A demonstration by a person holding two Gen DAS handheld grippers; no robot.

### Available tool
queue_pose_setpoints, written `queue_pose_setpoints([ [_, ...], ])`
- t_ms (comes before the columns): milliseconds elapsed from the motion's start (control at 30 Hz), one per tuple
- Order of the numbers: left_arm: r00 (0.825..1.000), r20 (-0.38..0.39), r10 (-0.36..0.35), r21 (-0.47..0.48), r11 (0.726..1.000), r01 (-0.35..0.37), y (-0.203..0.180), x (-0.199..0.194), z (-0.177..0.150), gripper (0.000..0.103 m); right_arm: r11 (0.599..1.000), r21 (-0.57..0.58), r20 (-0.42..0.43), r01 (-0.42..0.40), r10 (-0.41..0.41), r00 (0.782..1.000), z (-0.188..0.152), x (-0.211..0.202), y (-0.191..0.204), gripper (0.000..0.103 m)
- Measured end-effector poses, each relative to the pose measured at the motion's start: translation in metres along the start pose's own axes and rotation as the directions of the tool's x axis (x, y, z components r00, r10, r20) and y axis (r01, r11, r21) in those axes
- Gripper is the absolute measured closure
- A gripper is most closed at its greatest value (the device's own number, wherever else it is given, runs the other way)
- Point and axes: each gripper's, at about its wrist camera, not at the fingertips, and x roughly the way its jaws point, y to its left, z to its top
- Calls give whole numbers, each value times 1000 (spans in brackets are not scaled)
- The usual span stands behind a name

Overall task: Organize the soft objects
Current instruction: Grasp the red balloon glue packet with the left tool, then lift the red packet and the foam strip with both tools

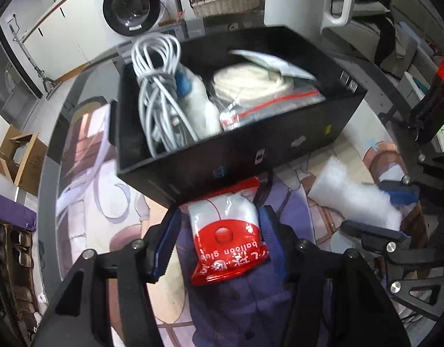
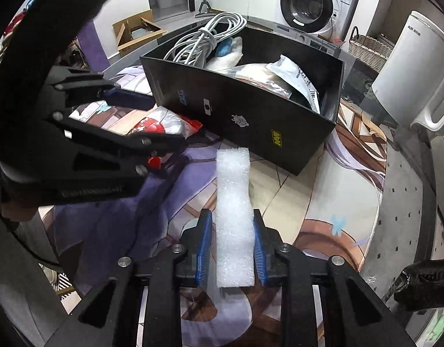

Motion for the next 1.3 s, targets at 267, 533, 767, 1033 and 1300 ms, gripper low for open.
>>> queue_pose_setpoints([
  [267, 1000, -8, -22, 30, 999, 22, -13, 4, -3, 59, 1000, -1, 10, 14, -14, 1000, -1, 0, -3, 74],
  [533, 999, 9, -43, 73, 996, 42, -19, -4, -7, 62, 999, -40, 45, 23, -21, 999, 0, -5, -1, 81],
  [767, 998, 39, -43, 89, 995, 40, -19, -16, -5, 62, 999, -44, 79, 29, -26, 997, 5, -15, 2, 81],
  [1033, 985, 169, -19, 60, 998, 9, -13, -47, 2, 62, 999, -19, 180, 46, -42, 983, 1, -46, 4, 81],
  [1300, 942, 334, -19, 59, 998, -1, -8, -84, 2, 62, 996, 14, 373, 86, -85, 924, 7, -89, 6, 81],
])
